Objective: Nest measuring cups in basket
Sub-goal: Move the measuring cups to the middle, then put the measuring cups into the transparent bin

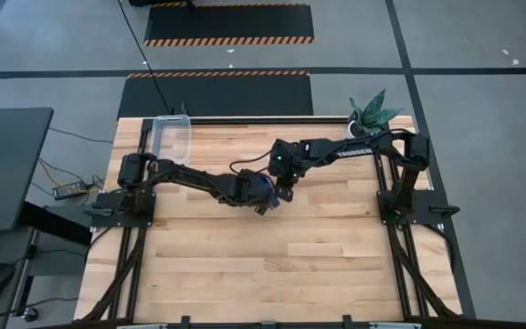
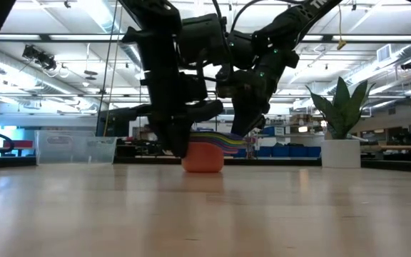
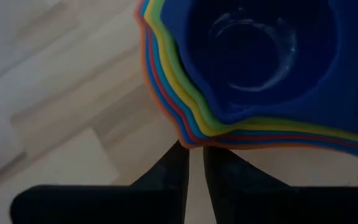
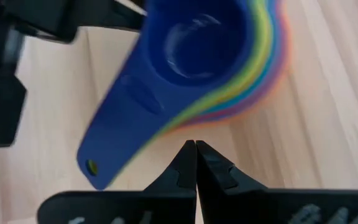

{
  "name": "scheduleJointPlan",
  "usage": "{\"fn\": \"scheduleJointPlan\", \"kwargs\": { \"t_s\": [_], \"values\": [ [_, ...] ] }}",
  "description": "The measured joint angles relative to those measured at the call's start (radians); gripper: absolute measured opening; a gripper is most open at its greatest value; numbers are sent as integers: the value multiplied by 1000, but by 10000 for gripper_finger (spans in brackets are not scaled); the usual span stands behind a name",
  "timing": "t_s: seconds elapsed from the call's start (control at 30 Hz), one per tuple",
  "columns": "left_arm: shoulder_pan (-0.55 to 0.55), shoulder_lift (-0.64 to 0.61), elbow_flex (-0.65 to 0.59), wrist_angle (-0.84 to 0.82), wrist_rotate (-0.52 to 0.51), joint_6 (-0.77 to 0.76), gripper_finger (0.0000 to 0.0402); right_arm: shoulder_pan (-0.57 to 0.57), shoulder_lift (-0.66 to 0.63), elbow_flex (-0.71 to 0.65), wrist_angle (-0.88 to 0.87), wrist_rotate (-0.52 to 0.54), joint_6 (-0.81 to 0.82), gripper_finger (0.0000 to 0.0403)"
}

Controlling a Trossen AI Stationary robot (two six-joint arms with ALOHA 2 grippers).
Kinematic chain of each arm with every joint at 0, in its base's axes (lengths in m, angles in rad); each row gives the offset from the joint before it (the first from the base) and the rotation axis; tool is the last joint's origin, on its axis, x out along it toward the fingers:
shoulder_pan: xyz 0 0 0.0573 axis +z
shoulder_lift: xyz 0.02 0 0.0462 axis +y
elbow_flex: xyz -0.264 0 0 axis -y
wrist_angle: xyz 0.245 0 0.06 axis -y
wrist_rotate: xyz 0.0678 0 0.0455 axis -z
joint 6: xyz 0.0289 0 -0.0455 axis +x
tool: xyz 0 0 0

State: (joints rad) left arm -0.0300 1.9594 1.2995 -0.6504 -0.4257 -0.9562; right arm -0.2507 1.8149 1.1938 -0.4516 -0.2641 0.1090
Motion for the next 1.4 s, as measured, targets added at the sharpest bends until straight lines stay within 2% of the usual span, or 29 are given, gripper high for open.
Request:
{"fn": "scheduleJointPlan", "kwargs": {
  "t_s": [0.2,0.33,0.5,0.67,0.83,1.07,1.2,1.4],
  "values": [
    [21,0,0,36,-8,77,54,0,0,0,1,-7,0,2],
    [13,-13,0,-2,-31,90,54,1,-25,0,-17,50,-25,2],
    [-32,-66,0,-105,-69,62,54,0,-121,-1,-94,144,-34,2],
    [-83,-164,1,-141,-76,18,54,21,-300,-1,-208,177,-26,2],
    [-148,-236,1,-89,-75,-28,54,92,-524,-1,-296,215,-24,2],
    [-197,-246,23,-21,-91,-20,54,215,-827,0,-345,229,-57,2],
    [-199,-246,23,-9,-98,-20,54,291,-956,-2,-428,298,-47,2],
    [-198,-245,23,16,-98,-27,54,378,-1144,-122,-387,373,4,2]
  ]
}}
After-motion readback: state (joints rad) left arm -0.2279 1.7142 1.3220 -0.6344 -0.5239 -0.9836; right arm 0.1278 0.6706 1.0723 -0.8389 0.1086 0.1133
